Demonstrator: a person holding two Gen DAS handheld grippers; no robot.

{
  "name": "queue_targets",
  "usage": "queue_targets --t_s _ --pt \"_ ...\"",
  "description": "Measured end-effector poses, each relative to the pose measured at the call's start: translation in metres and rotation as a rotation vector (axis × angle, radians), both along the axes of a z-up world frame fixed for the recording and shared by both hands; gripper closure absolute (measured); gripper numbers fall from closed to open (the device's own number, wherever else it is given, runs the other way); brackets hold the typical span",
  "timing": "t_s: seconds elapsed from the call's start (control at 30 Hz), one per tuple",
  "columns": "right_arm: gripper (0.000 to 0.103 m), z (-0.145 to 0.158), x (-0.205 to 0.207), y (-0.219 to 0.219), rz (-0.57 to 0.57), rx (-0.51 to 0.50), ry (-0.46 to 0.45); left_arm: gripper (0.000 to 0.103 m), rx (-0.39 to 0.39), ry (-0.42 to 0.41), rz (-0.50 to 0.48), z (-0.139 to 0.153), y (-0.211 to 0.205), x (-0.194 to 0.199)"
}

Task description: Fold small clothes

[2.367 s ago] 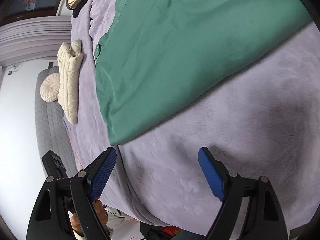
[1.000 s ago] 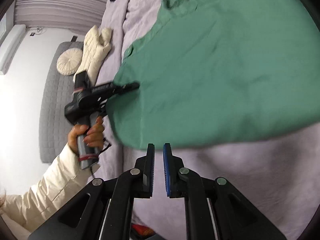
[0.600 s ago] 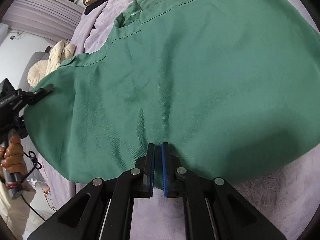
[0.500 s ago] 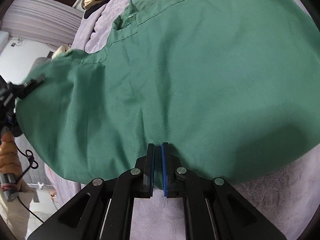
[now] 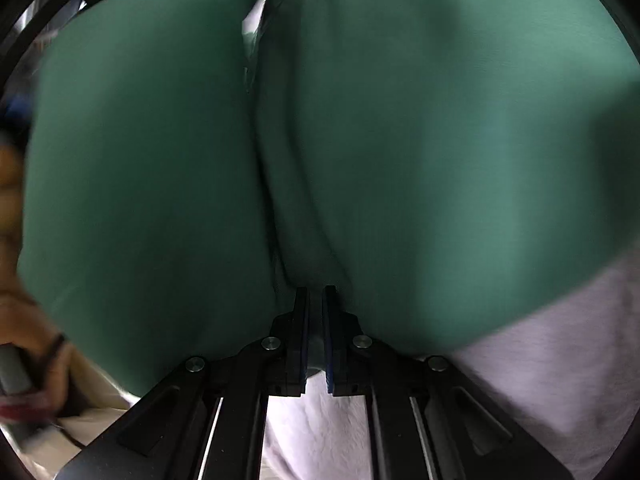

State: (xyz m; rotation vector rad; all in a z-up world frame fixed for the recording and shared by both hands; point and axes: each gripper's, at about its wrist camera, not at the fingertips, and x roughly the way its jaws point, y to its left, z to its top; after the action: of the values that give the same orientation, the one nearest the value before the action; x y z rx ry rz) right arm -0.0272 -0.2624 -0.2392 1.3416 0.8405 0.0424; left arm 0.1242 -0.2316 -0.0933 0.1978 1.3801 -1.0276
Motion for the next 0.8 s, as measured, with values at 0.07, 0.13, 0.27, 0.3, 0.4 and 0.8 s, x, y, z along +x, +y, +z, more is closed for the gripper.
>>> queue_targets --t_s 0.07,0.13,0.27,0.3,0.4,0.8 --pt "0.096 -0.004 -0.011 -0.007 -0.014 0.049 -0.016 0.090 0.053 -0.041 -0.023 -0.014 -0.019 -0.016" --pt "0.096 -0.005 -0.020 -0.012 -0.028 0.081 -0.027 0.090 0.098 -0.096 -0.038 -0.019 -0.030 -0.026" --pt "0.093 0.004 -0.031 -0.025 -0.063 0.082 -0.032 0.053 0.086 -0.132 -0.071 -0.006 -0.037 -0.043" --pt "0.092 0.006 -0.033 -0.029 -0.074 0.079 -0.030 0.045 0.063 -0.123 -0.073 0.001 -0.040 -0.044" --pt "0.092 0.016 -0.045 -0.048 -0.112 0.051 -0.020 0.041 -0.038 -0.166 -0.137 0.032 -0.043 -0.057" --pt "0.031 0.053 -0.091 -0.100 -0.307 0.065 -0.126 0.041 0.040 -0.308 0.004 0.041 0.008 0.030"
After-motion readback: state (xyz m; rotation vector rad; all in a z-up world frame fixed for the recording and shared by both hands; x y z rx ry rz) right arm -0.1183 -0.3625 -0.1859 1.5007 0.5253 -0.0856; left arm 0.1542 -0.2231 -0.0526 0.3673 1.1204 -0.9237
